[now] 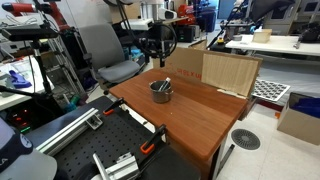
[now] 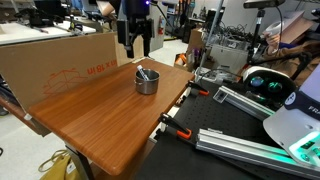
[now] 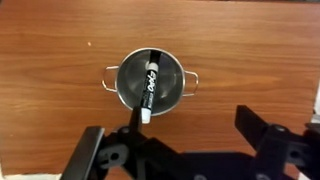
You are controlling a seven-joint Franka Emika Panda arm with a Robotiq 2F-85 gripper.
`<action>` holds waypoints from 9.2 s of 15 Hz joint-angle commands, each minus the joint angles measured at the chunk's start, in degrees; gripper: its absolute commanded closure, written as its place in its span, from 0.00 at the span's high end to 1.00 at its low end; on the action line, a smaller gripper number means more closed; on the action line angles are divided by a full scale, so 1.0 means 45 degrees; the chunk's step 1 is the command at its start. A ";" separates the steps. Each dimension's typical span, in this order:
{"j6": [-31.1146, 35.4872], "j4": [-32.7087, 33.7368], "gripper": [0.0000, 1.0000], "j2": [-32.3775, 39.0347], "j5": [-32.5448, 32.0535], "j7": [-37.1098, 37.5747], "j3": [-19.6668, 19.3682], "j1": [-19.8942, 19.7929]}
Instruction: Take the marker the silver pot and place it on the table
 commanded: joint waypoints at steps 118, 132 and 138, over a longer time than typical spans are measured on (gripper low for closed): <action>-0.1815 0.3154 0.05 0.2678 0.1129 -0.2251 -0.0128 -0.1056; -0.3896 0.3940 0.05 0.1805 0.3675 -0.2092 0.0423 -0.0665; -0.4168 0.4861 0.05 0.3491 0.3279 -0.0994 0.0492 -0.0138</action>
